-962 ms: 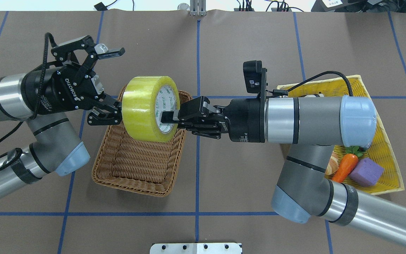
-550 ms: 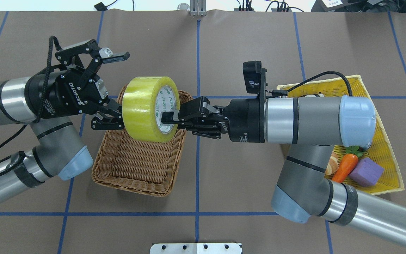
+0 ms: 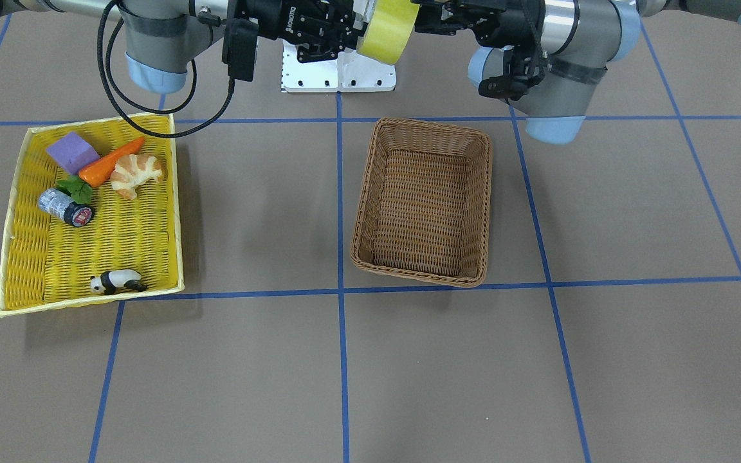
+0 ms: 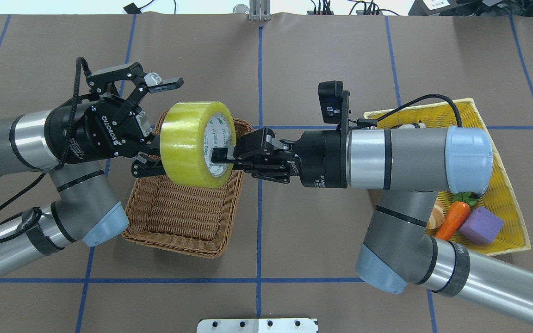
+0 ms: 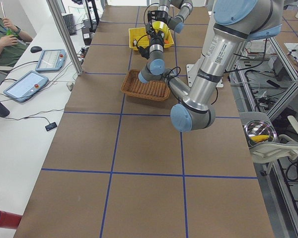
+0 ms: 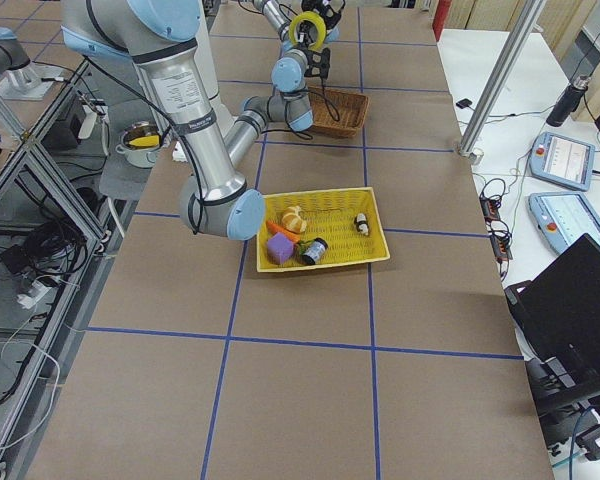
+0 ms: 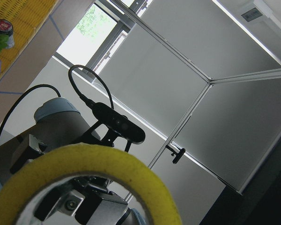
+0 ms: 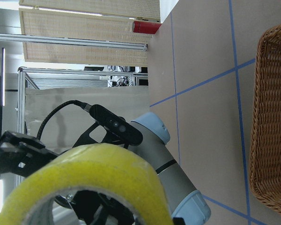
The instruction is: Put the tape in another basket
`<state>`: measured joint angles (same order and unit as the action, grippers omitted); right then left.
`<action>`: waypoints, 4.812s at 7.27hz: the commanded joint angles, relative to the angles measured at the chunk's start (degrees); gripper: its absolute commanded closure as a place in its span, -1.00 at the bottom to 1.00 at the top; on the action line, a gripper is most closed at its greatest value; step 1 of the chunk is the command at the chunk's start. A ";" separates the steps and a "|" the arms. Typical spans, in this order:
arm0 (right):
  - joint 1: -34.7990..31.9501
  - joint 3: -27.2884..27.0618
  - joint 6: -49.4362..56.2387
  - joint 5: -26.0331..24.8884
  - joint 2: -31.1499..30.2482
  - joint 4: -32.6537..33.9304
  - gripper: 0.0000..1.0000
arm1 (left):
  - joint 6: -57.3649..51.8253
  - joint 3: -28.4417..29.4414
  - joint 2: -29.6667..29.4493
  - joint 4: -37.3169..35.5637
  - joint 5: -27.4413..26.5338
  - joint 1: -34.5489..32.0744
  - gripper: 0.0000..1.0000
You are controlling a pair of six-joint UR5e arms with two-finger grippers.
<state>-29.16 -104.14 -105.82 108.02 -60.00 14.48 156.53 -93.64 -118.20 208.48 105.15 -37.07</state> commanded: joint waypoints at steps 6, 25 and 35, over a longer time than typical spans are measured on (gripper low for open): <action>0.33 -0.19 0.00 -0.09 -0.47 -0.33 1.00 | 0.18 0.30 0.33 0.17 0.06 0.24 0.02; -27.34 -2.56 48.46 6.68 -4.42 43.84 -1.00 | -53.43 -4.87 2.27 -52.57 12.18 -4.24 1.00; -42.47 -9.59 107.48 8.53 -3.45 111.32 -1.00 | -81.90 -21.94 5.26 -109.49 -2.14 7.53 1.00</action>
<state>-70.71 -113.38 -2.13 116.35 -63.51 116.01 76.32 -115.55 -112.17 103.58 103.40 -30.00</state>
